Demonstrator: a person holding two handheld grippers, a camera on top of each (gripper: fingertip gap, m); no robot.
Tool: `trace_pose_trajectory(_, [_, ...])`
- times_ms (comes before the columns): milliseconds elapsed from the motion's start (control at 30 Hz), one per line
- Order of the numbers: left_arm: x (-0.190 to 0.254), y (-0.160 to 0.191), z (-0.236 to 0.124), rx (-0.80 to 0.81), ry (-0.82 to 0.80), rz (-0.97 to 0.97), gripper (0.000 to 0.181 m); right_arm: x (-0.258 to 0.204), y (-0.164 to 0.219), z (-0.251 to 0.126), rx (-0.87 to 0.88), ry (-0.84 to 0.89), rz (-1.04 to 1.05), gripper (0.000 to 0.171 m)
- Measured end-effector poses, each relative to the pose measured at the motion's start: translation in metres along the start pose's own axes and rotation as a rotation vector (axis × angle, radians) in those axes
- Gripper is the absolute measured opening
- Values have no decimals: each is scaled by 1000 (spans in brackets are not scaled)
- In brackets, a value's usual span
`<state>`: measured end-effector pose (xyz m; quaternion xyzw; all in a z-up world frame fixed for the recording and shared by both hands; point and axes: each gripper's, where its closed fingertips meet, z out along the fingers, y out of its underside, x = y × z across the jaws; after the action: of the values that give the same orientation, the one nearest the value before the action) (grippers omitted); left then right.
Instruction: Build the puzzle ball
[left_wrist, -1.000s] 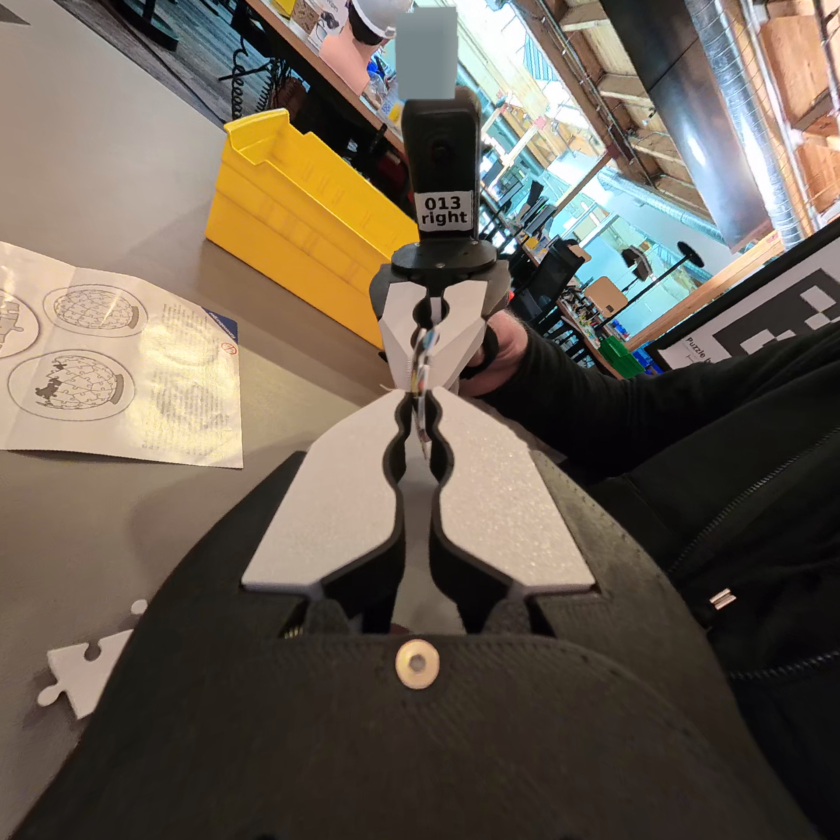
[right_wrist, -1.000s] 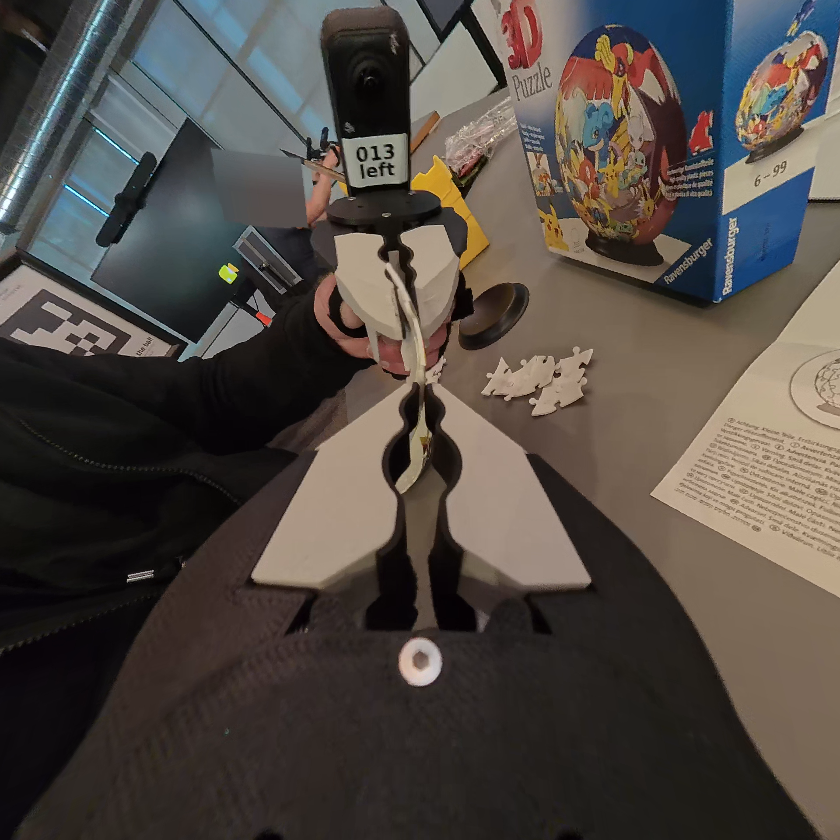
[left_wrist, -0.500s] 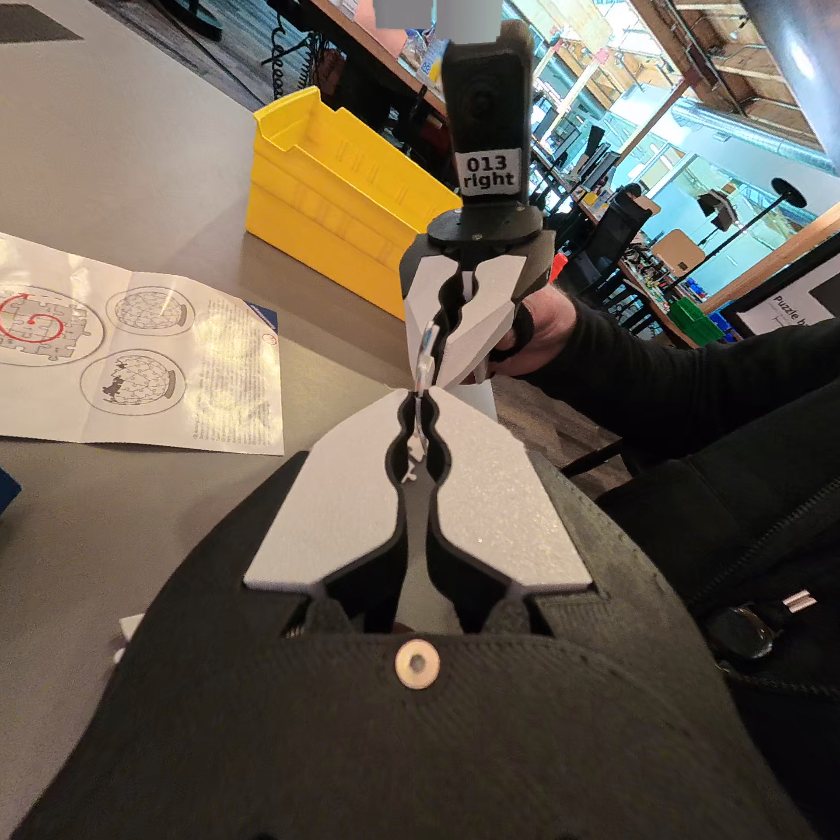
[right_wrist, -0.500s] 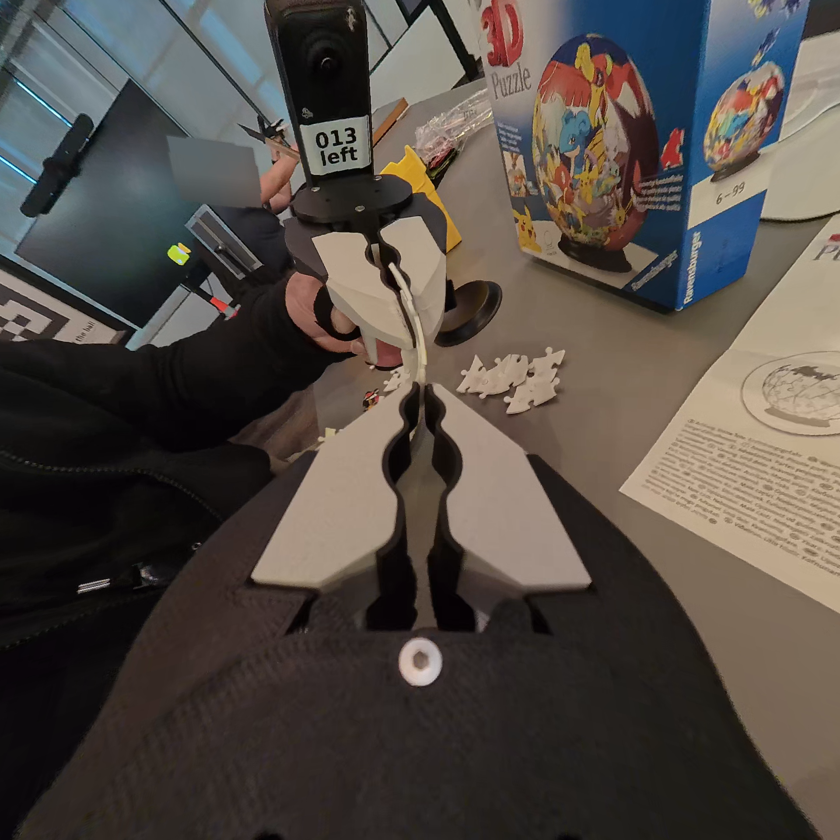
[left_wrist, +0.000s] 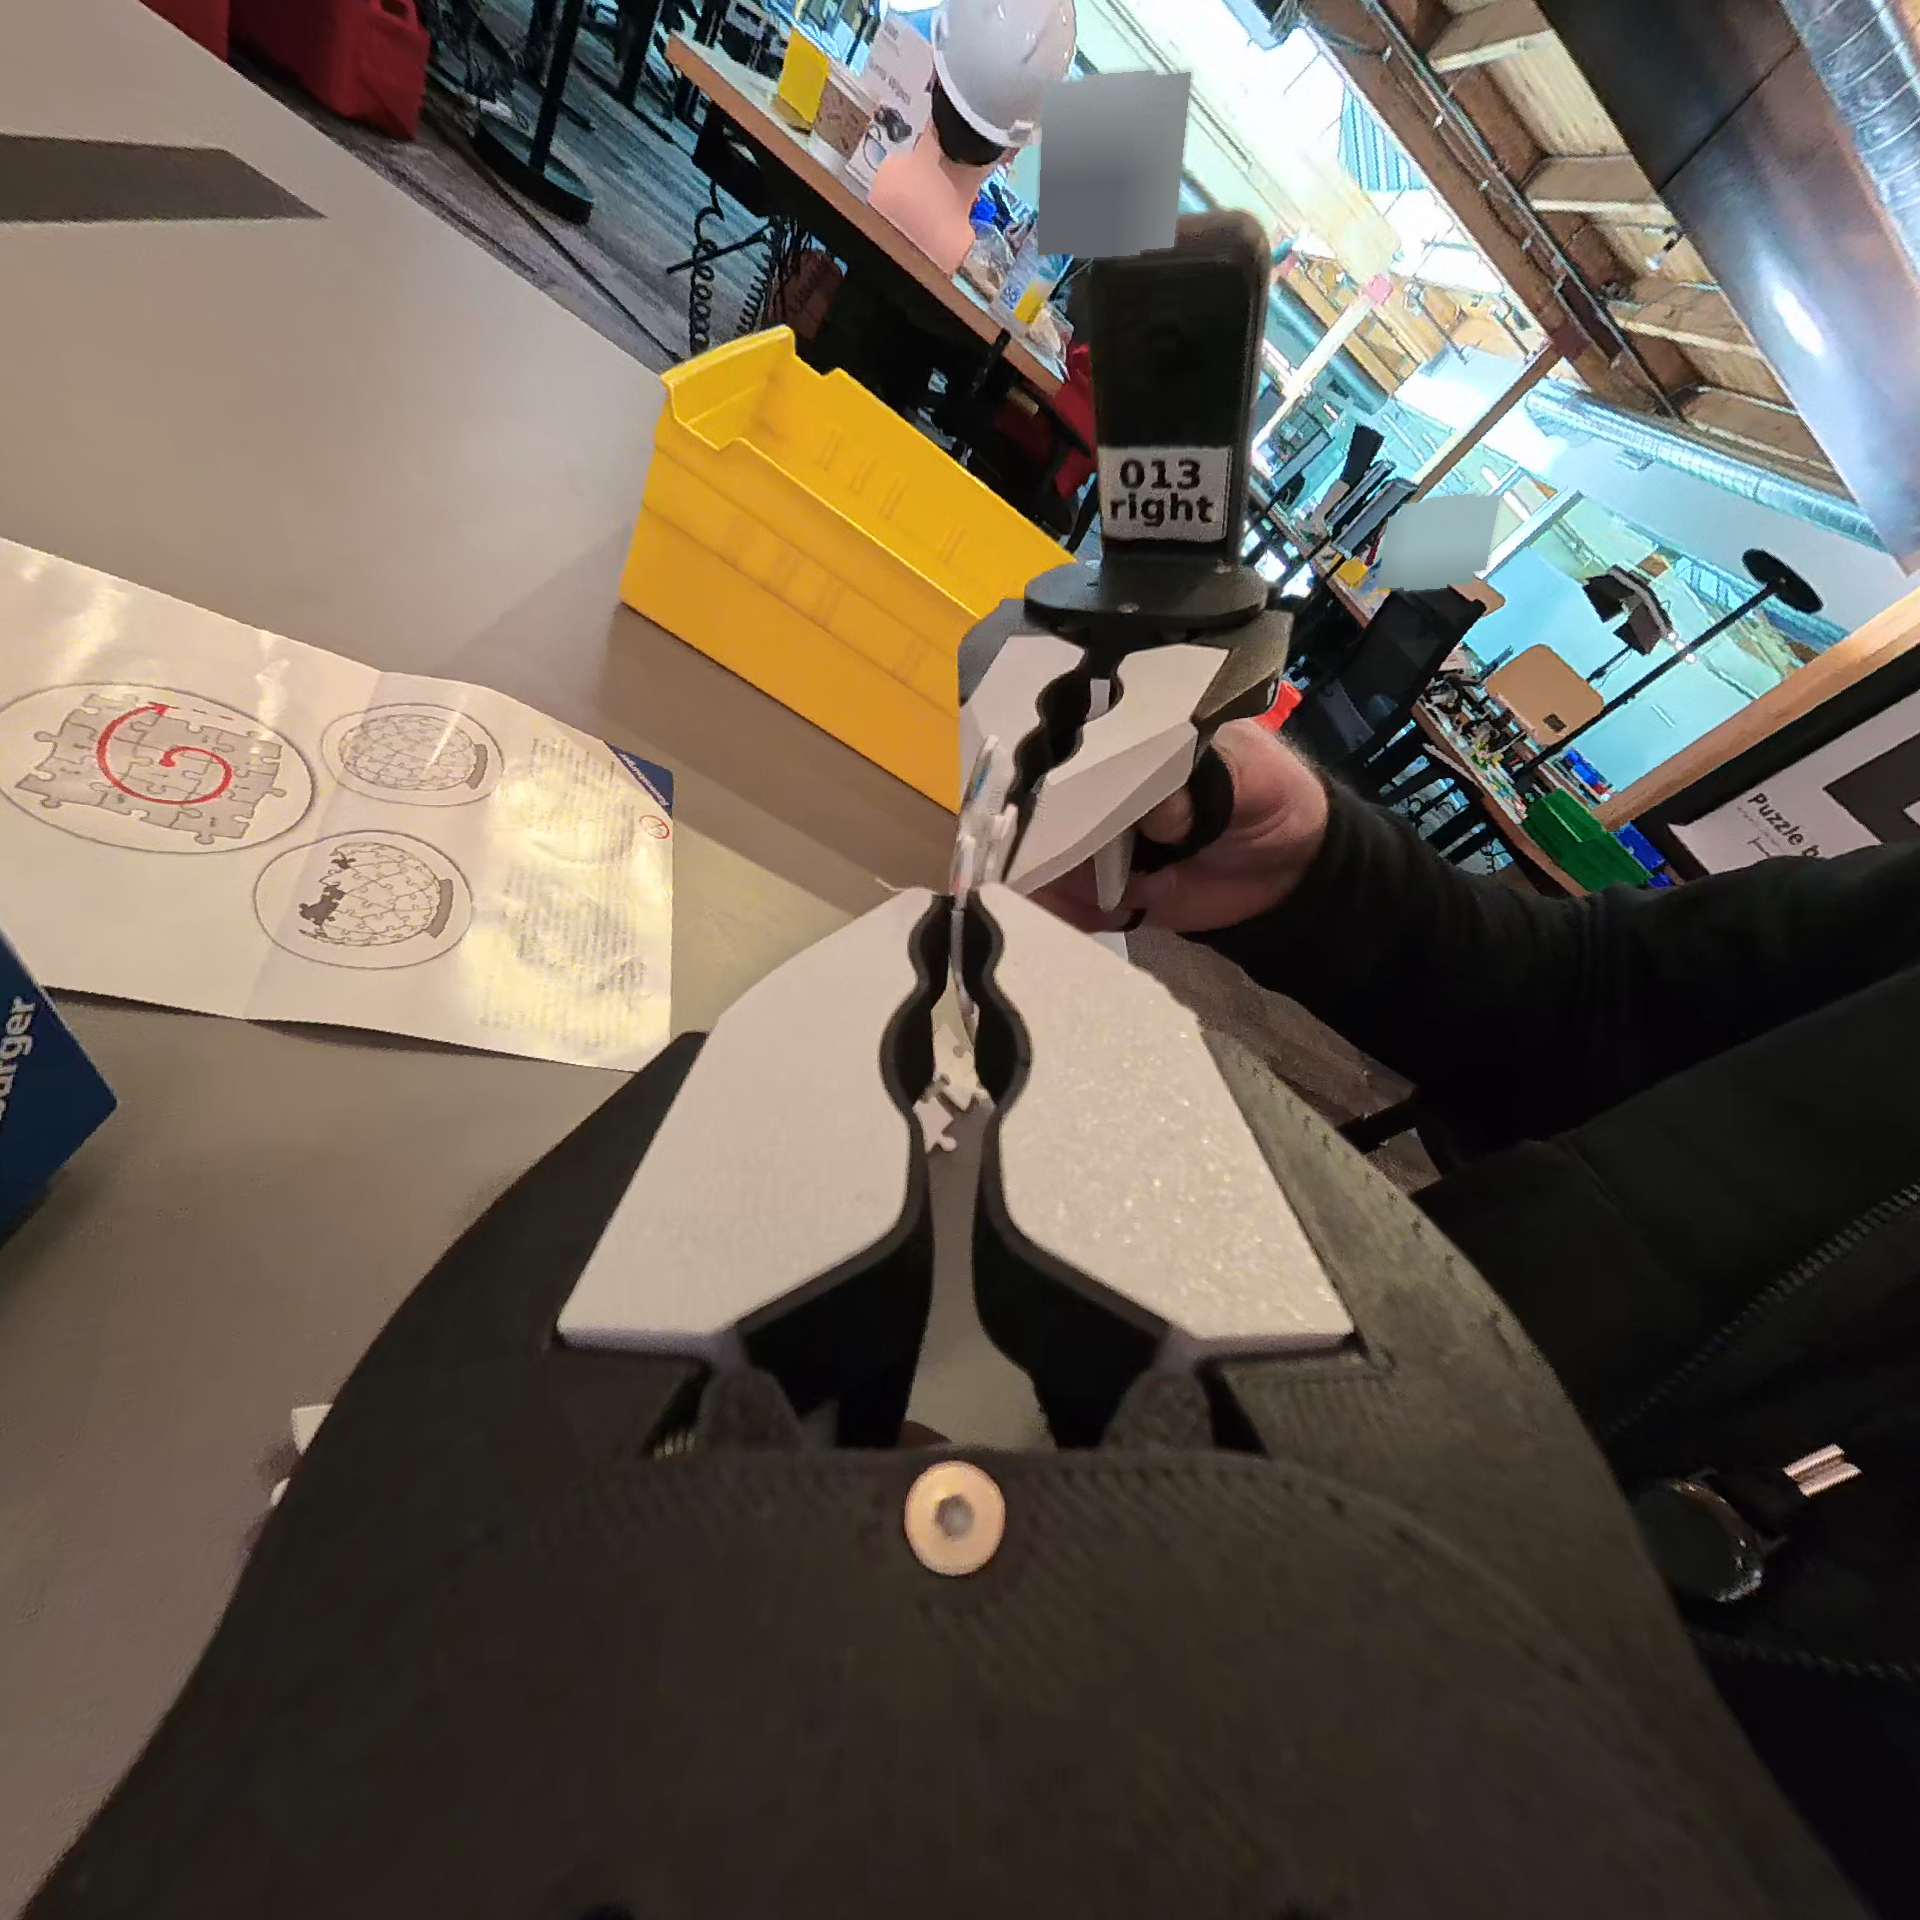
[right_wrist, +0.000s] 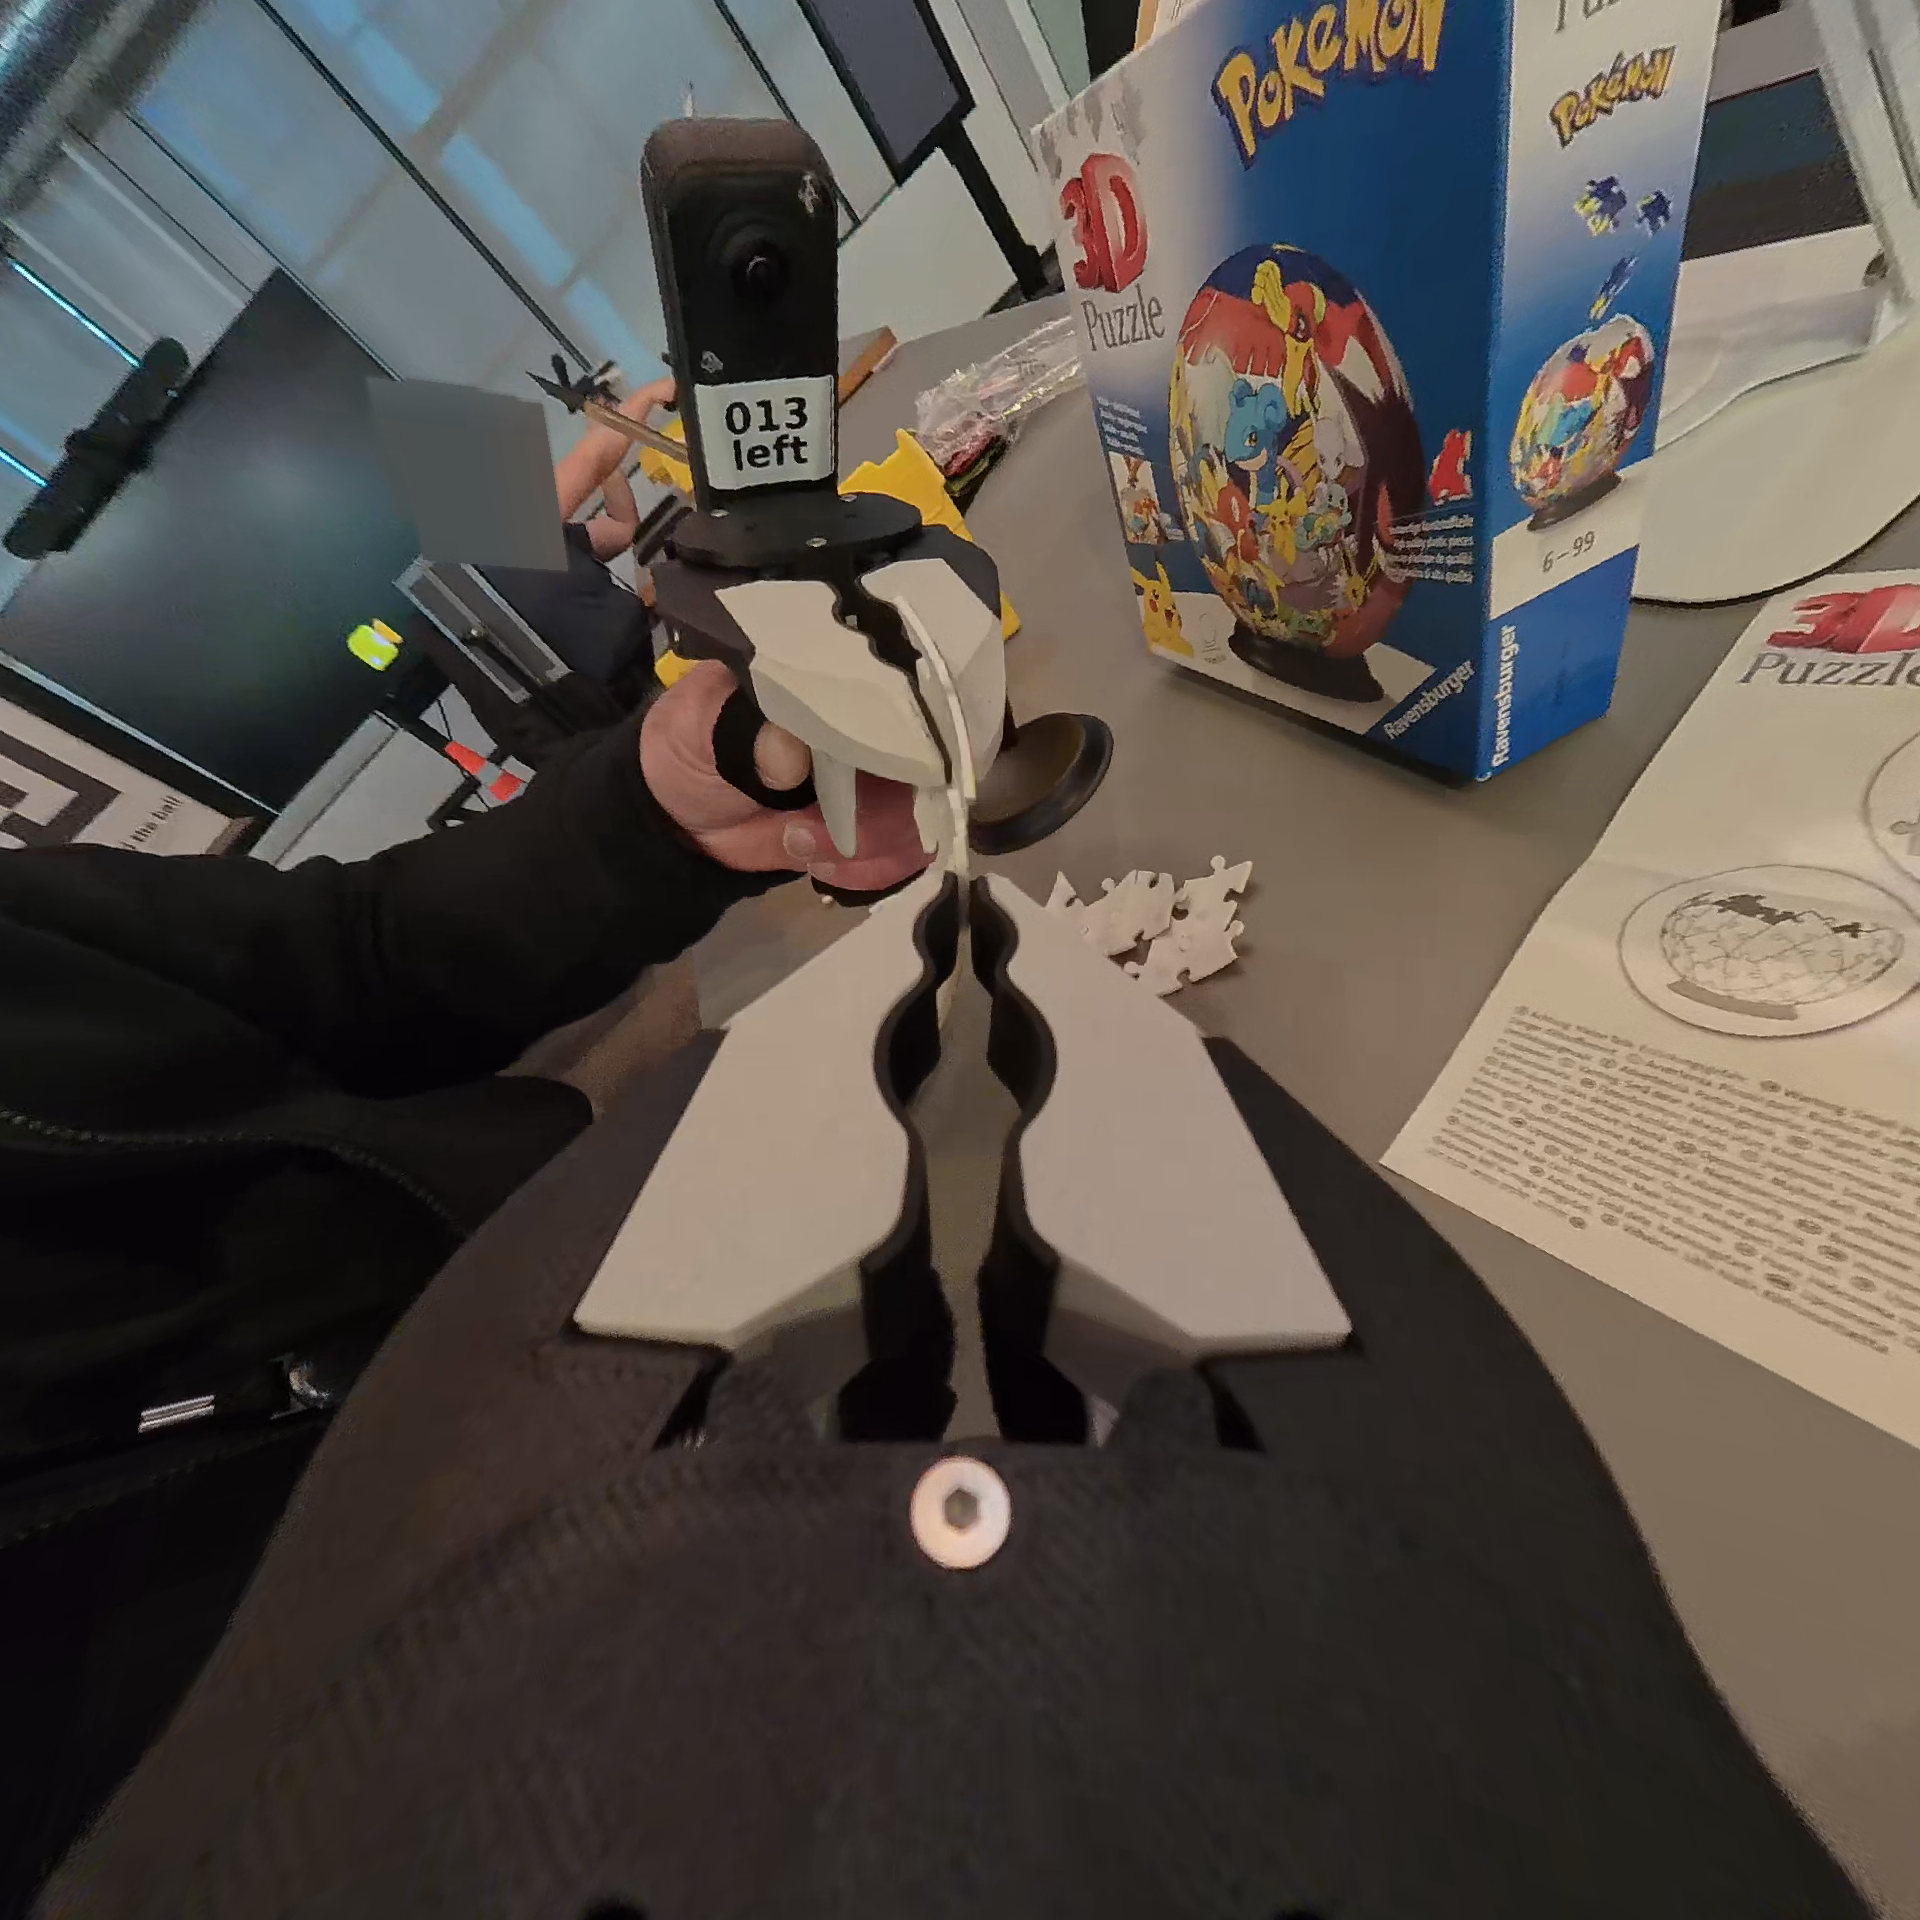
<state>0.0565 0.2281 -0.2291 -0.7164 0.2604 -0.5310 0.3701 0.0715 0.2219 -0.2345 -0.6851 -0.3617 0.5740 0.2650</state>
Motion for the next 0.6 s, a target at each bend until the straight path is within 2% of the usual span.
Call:
trace_pose_trajectory(200, [-4,-1,-3,1,-16,-14,2,2,7,-1,-36,-16,45,1])
trace_pose_trajectory(333, [-15,7,-8,-24,-38,-46,2,19,46,4,-202,31,92,1])
trace_pose_trajectory(433, [-20,16,-8,-36,-39,-69,2,36,77,9,-329,133,62,1])
trace_pose_trajectory(600, [-24,24,-12,-47,-40,-89,2,58,108,14,-370,248,160,1])
